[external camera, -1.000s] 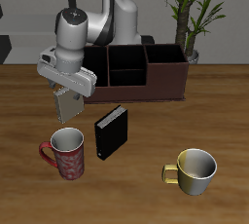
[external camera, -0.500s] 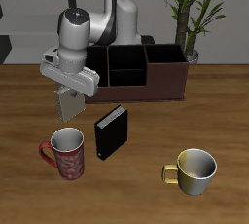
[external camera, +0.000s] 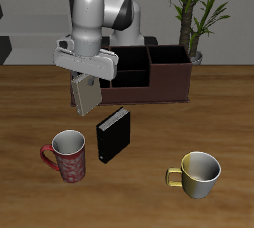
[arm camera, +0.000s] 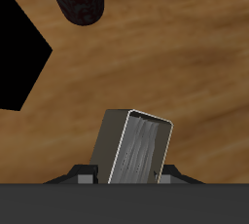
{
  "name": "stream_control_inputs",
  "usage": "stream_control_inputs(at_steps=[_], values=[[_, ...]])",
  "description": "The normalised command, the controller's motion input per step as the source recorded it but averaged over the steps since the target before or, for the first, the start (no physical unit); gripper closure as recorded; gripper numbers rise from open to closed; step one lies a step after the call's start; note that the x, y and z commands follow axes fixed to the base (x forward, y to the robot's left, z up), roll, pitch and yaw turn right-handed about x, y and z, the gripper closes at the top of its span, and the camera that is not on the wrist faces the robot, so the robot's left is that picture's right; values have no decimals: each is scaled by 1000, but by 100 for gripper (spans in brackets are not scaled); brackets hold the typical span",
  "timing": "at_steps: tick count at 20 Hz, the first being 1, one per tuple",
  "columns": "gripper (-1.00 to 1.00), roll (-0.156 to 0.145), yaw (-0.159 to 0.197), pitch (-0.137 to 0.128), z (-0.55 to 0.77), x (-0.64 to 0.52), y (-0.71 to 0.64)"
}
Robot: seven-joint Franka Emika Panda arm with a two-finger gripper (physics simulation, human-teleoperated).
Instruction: Place the yellow book into the back desk caddy's front compartment
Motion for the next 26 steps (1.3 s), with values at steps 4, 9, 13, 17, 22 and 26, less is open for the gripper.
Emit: stream_control_inputs(at_steps=[4, 9, 13, 17, 22, 26], values=[[100, 104, 176, -109, 860, -137, 676], [100, 110, 263, -76, 672, -260, 651], [100, 74, 249, -39, 521, -342, 527], [100, 53, 212, -9, 456, -259, 453], [100, 40, 257, -23, 386, -155, 357], [100, 23, 262, 10, 200, -91, 266]])
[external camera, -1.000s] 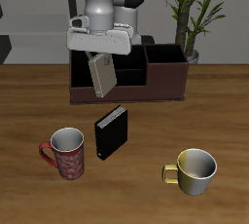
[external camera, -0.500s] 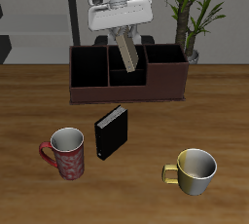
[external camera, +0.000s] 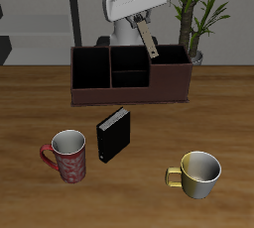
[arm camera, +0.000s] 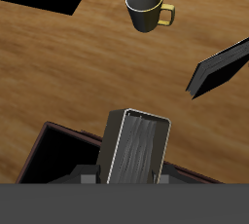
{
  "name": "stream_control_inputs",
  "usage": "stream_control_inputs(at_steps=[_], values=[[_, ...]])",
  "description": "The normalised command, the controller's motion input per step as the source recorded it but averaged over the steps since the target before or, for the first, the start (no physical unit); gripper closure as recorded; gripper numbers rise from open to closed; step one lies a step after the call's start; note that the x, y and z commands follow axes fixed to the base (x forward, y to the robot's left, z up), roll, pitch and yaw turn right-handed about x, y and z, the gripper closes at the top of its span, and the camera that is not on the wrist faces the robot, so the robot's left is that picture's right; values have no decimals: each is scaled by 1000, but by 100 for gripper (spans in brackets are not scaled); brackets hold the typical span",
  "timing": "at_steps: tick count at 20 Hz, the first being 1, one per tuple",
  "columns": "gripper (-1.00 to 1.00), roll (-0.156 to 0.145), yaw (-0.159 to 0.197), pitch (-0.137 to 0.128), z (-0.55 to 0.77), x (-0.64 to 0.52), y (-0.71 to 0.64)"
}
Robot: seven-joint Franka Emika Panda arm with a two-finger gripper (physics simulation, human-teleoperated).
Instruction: Place the yellow book into the back desk caddy's front compartment
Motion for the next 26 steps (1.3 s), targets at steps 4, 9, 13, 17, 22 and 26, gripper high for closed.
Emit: stream_control_inputs(at_steps=[4, 9, 13, 17, 22, 26], values=[[100, 4, 270, 25, -7, -59, 116], [100, -8, 199, -5, 19, -112, -31], [100, 9, 179, 25, -26, -161, -45], [100, -7, 188, 2, 7, -140, -22], [100, -13, 161, -11, 63, -159, -103], [100, -50, 233, -36, 52, -181, -371]])
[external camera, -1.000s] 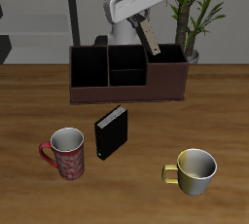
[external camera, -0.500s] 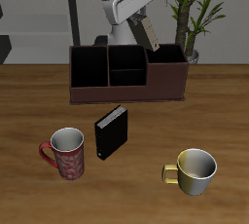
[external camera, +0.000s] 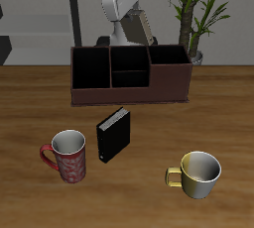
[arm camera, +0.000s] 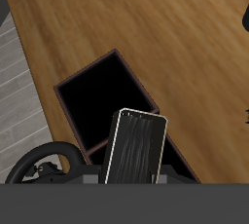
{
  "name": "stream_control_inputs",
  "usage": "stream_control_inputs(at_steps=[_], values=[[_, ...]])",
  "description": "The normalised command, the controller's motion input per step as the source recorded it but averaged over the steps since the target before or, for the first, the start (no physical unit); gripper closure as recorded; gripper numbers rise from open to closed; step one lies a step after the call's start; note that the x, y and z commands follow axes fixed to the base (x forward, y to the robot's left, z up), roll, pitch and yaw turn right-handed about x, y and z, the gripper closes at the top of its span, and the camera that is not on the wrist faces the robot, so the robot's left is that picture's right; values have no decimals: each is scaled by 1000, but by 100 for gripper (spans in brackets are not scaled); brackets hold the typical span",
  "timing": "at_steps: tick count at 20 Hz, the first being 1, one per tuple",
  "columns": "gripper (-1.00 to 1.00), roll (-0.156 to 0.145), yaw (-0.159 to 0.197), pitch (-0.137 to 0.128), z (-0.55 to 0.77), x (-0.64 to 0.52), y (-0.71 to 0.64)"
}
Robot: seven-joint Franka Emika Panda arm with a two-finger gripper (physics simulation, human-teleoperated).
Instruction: Place the yellow book into the back desk caddy's front compartment
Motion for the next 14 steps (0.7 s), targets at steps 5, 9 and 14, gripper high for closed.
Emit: stream_control_inputs(at_steps=[5, 9, 14], values=[[100, -56, 197, -9, -49, -108, -400], [100, -65, 123, -27, 87, -38, -394], [100, -43, 188, -73, 157, 18, -401]])
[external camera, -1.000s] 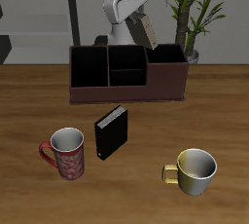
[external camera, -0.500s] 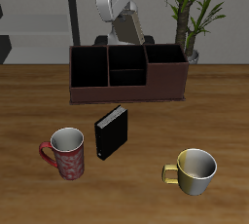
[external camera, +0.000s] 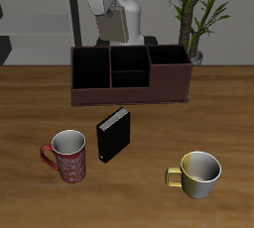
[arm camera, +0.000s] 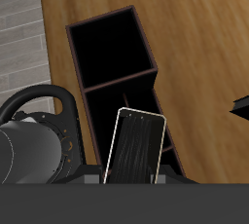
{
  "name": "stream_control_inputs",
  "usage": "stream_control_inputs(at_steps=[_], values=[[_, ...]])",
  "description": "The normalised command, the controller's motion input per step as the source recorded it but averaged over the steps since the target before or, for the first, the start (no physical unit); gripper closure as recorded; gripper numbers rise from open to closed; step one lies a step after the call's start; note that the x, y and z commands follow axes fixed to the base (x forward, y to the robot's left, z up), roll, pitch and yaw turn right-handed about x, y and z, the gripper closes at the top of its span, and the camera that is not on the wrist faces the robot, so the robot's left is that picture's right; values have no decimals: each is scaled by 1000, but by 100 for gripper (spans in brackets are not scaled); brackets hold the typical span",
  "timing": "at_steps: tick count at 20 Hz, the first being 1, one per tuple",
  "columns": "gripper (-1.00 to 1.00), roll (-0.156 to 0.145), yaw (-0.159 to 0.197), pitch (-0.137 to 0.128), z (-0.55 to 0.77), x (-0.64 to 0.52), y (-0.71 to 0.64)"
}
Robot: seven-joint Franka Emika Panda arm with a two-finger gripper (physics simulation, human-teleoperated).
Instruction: Place the yellow book into the back desk caddy's front compartment
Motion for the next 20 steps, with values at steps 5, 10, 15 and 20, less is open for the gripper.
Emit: stream_control_inputs(at_steps=[5, 10, 15, 20], values=[[100, -69, 107, -38, 173, 88, -462], [100, -5, 49, -4, 74, 34, -112], [100, -4, 106, -28, 92, 68, -139], [100, -11, 40, -28, 101, 103, -128]])
